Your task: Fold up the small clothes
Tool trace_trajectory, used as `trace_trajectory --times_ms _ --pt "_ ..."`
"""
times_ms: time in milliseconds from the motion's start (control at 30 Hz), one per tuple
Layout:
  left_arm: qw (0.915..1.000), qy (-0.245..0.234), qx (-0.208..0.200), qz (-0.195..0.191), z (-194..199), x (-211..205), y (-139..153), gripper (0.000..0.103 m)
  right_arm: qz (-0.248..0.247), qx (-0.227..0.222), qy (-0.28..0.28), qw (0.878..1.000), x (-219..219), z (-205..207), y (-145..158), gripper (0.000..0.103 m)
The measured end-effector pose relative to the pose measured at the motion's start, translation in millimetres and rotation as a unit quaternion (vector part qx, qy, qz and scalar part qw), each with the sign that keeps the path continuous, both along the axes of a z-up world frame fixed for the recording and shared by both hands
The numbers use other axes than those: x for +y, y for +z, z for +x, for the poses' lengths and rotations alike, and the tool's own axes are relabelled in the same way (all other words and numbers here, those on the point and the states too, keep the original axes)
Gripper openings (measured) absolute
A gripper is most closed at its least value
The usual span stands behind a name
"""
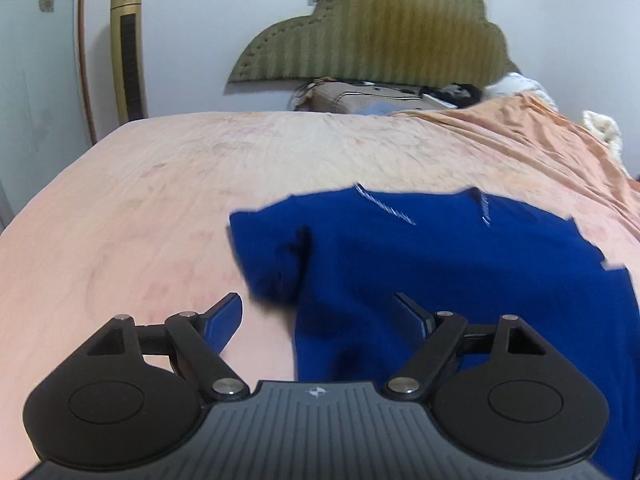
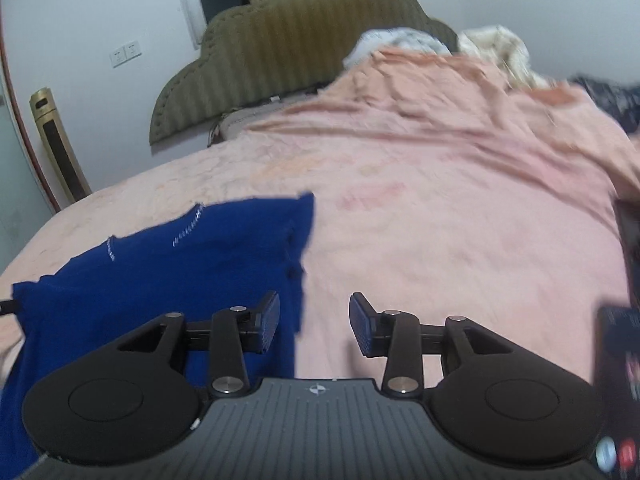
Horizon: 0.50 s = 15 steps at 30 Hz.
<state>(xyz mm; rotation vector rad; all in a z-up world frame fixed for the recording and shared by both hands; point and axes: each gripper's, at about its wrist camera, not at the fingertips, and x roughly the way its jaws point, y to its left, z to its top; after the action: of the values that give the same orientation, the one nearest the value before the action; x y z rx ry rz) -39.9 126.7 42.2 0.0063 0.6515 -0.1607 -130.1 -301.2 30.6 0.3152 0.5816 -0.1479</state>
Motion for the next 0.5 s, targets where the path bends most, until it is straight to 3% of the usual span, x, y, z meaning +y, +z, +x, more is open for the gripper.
trace_trajectory --times_ms 167,300,367,500 --pt "0.9991 -0.003 0.042 -0.007 -36 10 -12 0.081 0.055 0.027 0.027 0.998 3 -37 -19 0.047" --pt "0.9975 0.017 0.061 -0.030 -54 18 -13 0.081 0.043 0.035 0.037 0.998 24 -54 -22 0.047" --pt "0.9974 0.034 0.064 -0.007 -60 12 -13 0.081 0.014 0.034 0.042 0.998 39 -59 -18 0.050" --pt "0.9958 0.042 0.059 0.055 -67 -12 -12 0.081 -0.038 0.011 0.067 0.997 70 -66 0 0.086"
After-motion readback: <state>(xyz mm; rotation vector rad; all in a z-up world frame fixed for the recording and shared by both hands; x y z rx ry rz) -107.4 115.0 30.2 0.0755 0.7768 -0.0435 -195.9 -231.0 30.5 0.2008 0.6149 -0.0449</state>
